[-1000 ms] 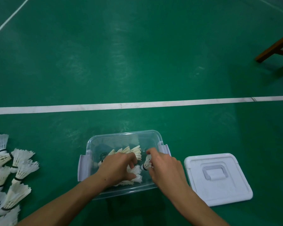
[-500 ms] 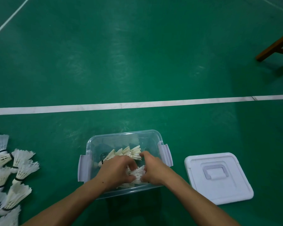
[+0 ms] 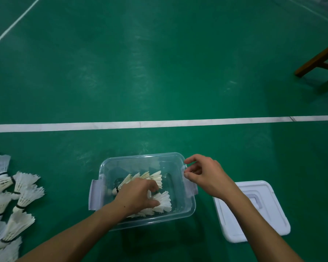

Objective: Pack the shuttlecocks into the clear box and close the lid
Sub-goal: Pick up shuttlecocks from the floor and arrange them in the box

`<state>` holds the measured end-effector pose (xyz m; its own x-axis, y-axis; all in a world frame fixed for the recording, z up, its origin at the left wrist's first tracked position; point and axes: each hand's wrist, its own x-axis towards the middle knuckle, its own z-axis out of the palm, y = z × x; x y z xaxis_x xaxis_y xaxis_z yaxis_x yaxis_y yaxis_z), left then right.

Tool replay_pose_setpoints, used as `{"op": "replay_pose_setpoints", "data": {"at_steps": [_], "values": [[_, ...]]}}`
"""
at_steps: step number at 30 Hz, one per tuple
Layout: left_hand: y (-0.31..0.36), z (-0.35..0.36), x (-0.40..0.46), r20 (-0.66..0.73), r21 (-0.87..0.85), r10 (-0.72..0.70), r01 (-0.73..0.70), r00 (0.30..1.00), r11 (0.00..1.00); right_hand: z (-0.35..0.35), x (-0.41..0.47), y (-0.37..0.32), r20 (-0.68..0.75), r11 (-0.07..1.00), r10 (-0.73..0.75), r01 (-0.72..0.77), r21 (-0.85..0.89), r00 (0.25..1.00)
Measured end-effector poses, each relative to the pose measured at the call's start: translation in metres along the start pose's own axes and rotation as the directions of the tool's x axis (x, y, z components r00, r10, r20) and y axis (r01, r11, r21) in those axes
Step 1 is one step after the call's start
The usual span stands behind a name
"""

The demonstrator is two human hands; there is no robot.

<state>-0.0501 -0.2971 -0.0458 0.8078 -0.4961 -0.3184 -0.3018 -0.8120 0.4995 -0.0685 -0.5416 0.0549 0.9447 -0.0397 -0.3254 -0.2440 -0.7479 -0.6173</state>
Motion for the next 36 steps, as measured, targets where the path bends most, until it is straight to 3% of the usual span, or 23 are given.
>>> {"op": "replay_pose_setpoints", "data": {"at_steps": [8,14,19,24,29,36], "values": [[-0.014,-0.073,-0.054,-0.294,-0.334,-0.013,-0.090,0.956,0.938,0.015,-0.003,-0.021,-0.015,0.993,-0.114,0.114,0.041,0.993],[-0.072,-0.116,-0.141,-0.428,-0.383,-0.181,0.003,0.886,0.924,0.067,-0.001,-0.098,0.062,0.950,-0.311,0.307,0.059,0.948],[-0.148,-0.112,-0.222,-0.395,-0.451,-0.371,0.174,0.841,0.875,0.141,-0.005,-0.168,0.250,0.872,-0.481,0.487,0.043,0.840],[-0.192,-0.085,-0.280,-0.343,-0.495,-0.463,0.261,0.817,0.828,0.205,-0.017,-0.206,0.333,0.818,-0.556,0.572,0.060,0.761],[-0.217,-0.063,-0.316,-0.326,-0.497,-0.509,0.314,0.797,0.809,0.250,-0.032,-0.218,0.375,0.815,-0.554,0.577,0.060,0.744],[-0.232,-0.032,-0.330,-0.321,-0.419,-0.511,0.364,0.798,0.832,0.301,-0.040,-0.186,0.476,0.842,-0.415,0.525,-0.121,0.775]]}}
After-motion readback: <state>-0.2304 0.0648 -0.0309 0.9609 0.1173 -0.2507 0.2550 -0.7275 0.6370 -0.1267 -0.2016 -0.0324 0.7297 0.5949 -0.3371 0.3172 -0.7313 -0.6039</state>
